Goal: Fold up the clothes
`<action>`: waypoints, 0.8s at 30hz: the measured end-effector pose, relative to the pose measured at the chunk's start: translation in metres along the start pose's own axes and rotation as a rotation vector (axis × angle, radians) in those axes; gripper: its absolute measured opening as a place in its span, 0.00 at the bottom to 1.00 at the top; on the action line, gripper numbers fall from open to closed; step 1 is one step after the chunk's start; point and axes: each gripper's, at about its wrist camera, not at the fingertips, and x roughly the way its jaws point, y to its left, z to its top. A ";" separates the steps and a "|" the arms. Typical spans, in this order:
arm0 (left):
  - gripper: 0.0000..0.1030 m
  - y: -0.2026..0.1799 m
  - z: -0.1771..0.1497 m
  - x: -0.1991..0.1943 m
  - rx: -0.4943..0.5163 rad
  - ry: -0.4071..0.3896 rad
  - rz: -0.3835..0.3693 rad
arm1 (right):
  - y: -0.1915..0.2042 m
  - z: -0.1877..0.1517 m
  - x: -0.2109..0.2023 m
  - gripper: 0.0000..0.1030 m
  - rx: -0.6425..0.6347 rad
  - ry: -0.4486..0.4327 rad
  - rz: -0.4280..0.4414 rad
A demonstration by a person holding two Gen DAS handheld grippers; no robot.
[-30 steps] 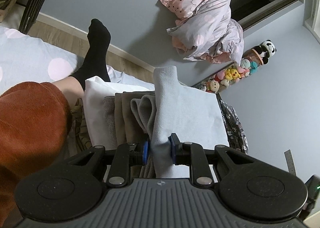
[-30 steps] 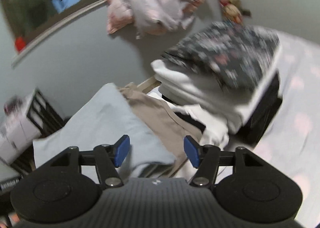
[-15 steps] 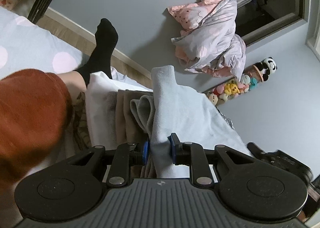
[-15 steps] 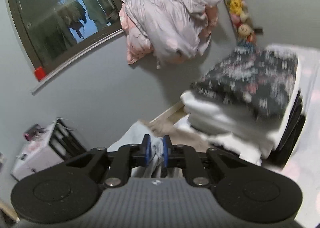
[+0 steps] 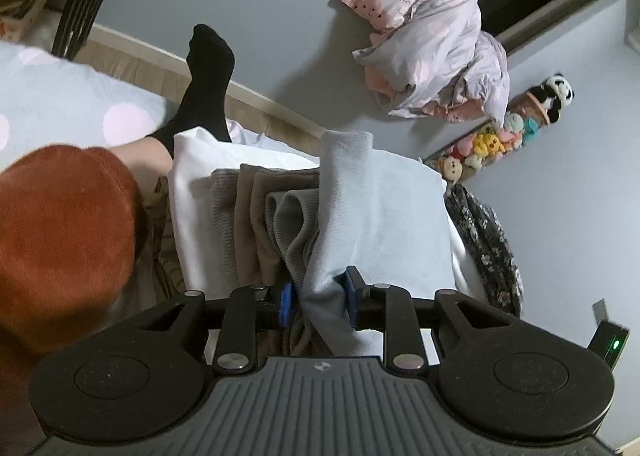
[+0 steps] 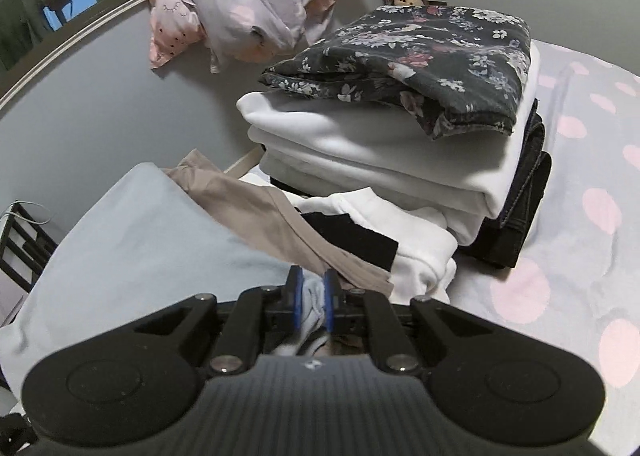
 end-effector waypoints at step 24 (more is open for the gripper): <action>0.32 -0.039 0.066 -0.036 0.419 0.003 -0.038 | 0.050 -0.011 -0.082 0.17 -0.198 -0.109 -0.006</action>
